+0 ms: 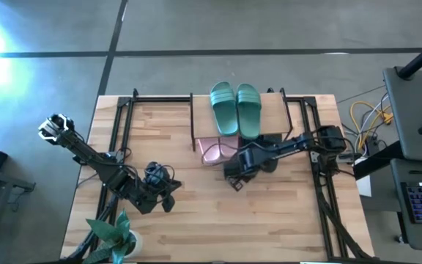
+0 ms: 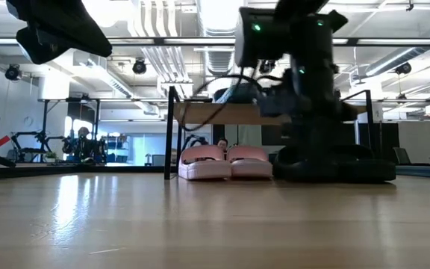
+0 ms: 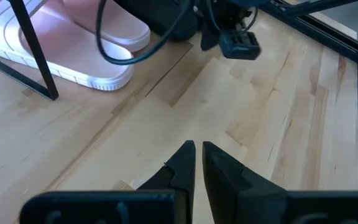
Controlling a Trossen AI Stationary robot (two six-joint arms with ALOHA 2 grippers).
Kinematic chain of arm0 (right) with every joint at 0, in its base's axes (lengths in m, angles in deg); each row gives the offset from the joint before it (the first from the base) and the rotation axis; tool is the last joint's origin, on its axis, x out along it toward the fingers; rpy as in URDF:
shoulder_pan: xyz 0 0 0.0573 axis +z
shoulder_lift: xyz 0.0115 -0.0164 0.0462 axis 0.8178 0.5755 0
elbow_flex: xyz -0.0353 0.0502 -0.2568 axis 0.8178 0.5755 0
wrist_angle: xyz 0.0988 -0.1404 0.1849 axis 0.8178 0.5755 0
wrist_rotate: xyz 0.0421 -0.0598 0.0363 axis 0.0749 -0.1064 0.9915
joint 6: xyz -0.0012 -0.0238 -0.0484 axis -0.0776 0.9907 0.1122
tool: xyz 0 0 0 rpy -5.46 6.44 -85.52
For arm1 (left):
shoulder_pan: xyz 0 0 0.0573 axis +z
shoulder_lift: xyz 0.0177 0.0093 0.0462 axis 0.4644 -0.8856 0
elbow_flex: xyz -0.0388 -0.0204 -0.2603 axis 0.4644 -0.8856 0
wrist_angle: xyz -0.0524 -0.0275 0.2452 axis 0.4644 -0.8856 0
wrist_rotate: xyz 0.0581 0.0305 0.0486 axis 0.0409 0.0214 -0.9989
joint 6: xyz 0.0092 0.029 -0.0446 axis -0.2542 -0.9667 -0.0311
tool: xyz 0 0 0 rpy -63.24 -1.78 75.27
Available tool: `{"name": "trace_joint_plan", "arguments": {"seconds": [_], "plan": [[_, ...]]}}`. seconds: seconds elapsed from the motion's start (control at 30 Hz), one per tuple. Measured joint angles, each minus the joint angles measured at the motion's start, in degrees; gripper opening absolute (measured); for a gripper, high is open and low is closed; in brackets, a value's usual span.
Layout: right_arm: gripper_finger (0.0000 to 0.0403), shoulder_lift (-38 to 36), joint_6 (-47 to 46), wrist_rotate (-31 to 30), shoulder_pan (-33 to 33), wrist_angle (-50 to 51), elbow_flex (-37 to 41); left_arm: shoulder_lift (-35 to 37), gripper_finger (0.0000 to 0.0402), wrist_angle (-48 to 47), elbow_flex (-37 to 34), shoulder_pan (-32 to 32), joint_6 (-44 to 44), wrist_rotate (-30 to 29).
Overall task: Pick and place slides into the shelf
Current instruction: Adjust the slides under the shelf
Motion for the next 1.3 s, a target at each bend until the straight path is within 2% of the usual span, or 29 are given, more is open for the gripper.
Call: {"name": "trace_joint_plan", "arguments": {"seconds": [0.2, 0.27, 0.33, 0.5, 0.6, 0.77, 0.9, 1.07, 1.2, 1.3], "plan": [[0.0027, 0.0, -4.6, -12.8, -0.7, 0.7, 3.9, 0.0, 0.0015, 0.0, 0.0, 0.0, 0.0, 0.0], [0.0027, 0.0, -5.0, -15.3, -1.4, -0.1, 4.4, 0.0, 0.0015, 0.0, 0.0, 0.0, 0.0, 0.0], [0.0027, -0.1, -4.0, -15.1, -1.6, -1.4, 4.4, 0.0, 0.0015, 0.0, 0.0, 0.0, 0.1, 0.2], [0.0027, -2.1, 0.6, -3.3, 0.5, -1.6, 4.0, 0.0, 0.0015, 0.0, 0.0, 0.0, 0.1, 0.3], [0.0027, -3.8, -2.1, -1.2, 3.5, 2.1, 4.6, 0.0, 0.0015, 0.0, 0.0, 0.0, 0.1, 0.3], [0.0027, -6.7, -12.5, -4.6, 7.3, 7.7, 9.4, 0.0, 0.0015, 0.0, 0.0, 0.0, 0.0, 0.3], [0.0027, -9.6, -21.3, -6.3, 7.3, 7.2, 15.9, 0.0, 0.0015, 0.0, 0.0, 0.0, 0.1, 0.3], [0.0027, -12.7, -23.7, -11.7, 4.9, 0.2, 22.0, 0.0, 0.0015, 0.0, 0.0, 0.0, 0.1, 0.3], [0.0027, -14.3, -27.0, -17.6, 1.5, 0.3, 24.0, 0.0, 0.0015, 0.0, 0.0, 0.0, 0.4, 0.4], [0.0027, -15.5, -26.5, -18.7, -0.6, 0.4, 24.3, 0.0, 0.0015, 0.1, 0.0, 0.0, 0.4, 1.2]]}}
